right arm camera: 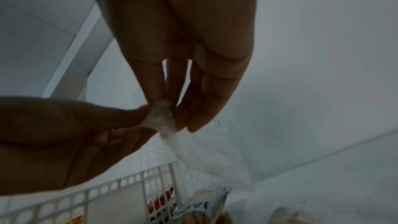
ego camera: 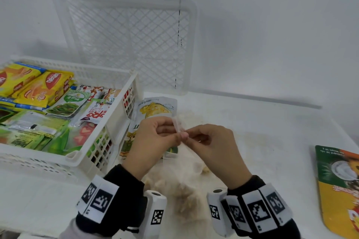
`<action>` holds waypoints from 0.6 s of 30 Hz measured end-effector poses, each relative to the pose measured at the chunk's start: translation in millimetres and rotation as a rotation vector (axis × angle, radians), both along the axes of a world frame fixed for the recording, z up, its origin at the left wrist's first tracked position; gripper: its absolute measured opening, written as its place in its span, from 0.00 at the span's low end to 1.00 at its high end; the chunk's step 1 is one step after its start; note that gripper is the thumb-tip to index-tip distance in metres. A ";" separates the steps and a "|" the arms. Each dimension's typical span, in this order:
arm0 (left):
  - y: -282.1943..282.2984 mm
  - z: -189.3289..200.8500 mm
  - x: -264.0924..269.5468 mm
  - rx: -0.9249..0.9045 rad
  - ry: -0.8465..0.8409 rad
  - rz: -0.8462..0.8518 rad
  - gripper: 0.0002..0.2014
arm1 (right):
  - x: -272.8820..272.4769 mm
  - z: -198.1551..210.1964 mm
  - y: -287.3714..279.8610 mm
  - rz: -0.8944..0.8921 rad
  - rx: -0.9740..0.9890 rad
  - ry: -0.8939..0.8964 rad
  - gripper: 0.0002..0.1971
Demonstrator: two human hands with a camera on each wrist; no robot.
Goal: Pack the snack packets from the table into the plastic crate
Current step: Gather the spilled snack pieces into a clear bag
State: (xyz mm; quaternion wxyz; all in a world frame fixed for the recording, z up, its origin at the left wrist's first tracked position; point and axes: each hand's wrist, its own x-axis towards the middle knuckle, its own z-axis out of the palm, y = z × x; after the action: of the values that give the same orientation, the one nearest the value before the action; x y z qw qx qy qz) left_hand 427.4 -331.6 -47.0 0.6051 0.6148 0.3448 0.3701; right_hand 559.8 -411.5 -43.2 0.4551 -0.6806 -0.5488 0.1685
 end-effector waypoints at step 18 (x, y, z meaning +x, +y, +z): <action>3.1 11.3 5.1 0.979 0.550 -0.039 0.14 | 19.0 29.1 18.5 0.154 0.051 -0.410 0.06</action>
State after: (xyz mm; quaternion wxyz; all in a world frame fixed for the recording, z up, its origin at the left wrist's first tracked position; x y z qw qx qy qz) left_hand 432.4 -328.5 -35.7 0.1437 0.9041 0.2663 0.3017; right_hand 578.8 -393.0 -14.1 0.3371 -0.6450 -0.6842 0.0470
